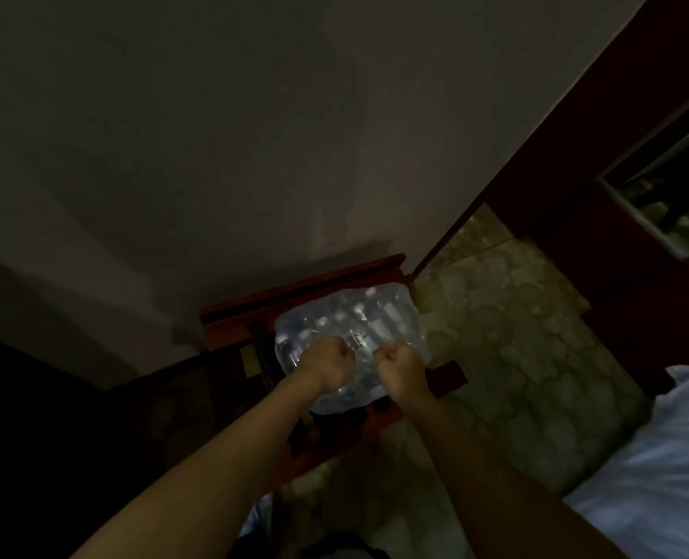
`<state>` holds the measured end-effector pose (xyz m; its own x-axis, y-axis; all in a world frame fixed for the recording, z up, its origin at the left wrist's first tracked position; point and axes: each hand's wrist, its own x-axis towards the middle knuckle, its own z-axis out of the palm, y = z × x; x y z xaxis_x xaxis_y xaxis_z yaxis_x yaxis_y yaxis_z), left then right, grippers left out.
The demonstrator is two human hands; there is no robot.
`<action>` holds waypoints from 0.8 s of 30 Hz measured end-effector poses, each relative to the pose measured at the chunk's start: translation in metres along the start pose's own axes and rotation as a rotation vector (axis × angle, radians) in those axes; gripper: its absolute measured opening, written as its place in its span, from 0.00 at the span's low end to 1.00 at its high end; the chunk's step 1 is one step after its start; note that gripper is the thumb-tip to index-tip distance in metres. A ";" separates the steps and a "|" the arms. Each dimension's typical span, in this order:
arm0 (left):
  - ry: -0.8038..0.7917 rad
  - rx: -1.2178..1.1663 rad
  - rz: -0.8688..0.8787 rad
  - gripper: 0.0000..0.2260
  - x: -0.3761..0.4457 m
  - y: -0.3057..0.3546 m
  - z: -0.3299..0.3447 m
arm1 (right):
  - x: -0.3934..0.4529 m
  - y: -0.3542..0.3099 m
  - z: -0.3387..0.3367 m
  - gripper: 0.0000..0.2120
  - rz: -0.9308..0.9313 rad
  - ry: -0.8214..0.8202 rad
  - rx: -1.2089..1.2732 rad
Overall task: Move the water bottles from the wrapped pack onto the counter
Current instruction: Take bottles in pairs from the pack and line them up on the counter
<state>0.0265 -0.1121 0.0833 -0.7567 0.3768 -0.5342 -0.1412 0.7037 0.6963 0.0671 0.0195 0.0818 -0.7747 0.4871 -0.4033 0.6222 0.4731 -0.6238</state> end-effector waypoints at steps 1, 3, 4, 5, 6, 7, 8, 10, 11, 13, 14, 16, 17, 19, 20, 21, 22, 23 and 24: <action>-0.007 -0.007 -0.011 0.16 0.005 -0.001 0.004 | 0.006 0.002 0.002 0.09 0.007 -0.020 -0.008; -0.015 -0.019 -0.032 0.15 0.016 -0.002 0.010 | 0.018 0.008 0.004 0.09 0.000 -0.069 -0.040; -0.014 -0.034 -0.046 0.15 0.022 -0.001 0.014 | 0.026 0.011 0.006 0.10 0.006 -0.101 -0.059; -0.012 -0.056 -0.069 0.15 0.032 -0.001 0.018 | 0.038 0.016 0.009 0.10 0.017 -0.143 -0.082; -0.016 -0.070 -0.085 0.16 0.037 -0.001 0.021 | 0.046 0.020 0.011 0.11 0.025 -0.173 -0.102; -0.027 -0.086 -0.090 0.17 0.039 -0.003 0.022 | 0.049 0.022 0.013 0.12 0.033 -0.186 -0.117; -0.037 -0.099 -0.097 0.18 0.044 -0.003 0.025 | 0.058 0.025 0.016 0.12 0.039 -0.196 -0.137; -0.044 -0.132 -0.133 0.18 0.062 -0.003 0.033 | 0.081 0.035 0.024 0.12 0.049 -0.226 -0.190; -0.040 -0.149 -0.164 0.17 0.070 -0.005 0.037 | 0.091 0.040 0.028 0.11 0.053 -0.247 -0.209; -0.020 -0.180 -0.236 0.14 0.087 -0.010 0.048 | 0.110 0.050 0.036 0.11 0.071 -0.293 -0.192; -0.026 -0.174 -0.270 0.12 0.094 -0.012 0.056 | 0.120 0.055 0.040 0.12 0.092 -0.318 -0.169; -0.051 -0.135 -0.334 0.14 0.108 -0.017 0.072 | 0.137 0.065 0.046 0.15 0.132 -0.386 -0.159; -0.061 -0.106 -0.367 0.15 0.113 -0.020 0.080 | 0.145 0.071 0.049 0.16 0.144 -0.429 -0.169; -0.083 -0.058 -0.416 0.17 0.123 -0.022 0.094 | 0.156 0.082 0.058 0.19 0.161 -0.516 -0.206; -0.096 -0.049 -0.439 0.18 0.127 -0.022 0.098 | 0.160 0.087 0.061 0.20 0.162 -0.546 -0.234; -0.098 -0.039 -0.456 0.18 0.131 -0.023 0.104 | 0.163 0.092 0.065 0.20 0.154 -0.560 -0.263; -0.099 -0.040 -0.480 0.19 0.134 -0.023 0.107 | 0.166 0.097 0.068 0.19 0.144 -0.559 -0.287; -0.096 -0.041 -0.496 0.19 0.137 -0.025 0.111 | 0.168 0.103 0.071 0.18 0.133 -0.549 -0.305; -0.099 -0.049 -0.518 0.19 0.140 -0.025 0.113 | 0.172 0.107 0.074 0.16 0.122 -0.541 -0.321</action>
<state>-0.0035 -0.0086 -0.0631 -0.5161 0.0439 -0.8554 -0.5122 0.7846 0.3493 -0.0078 0.0993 -0.1037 -0.5916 0.1516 -0.7919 0.6472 0.6750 -0.3543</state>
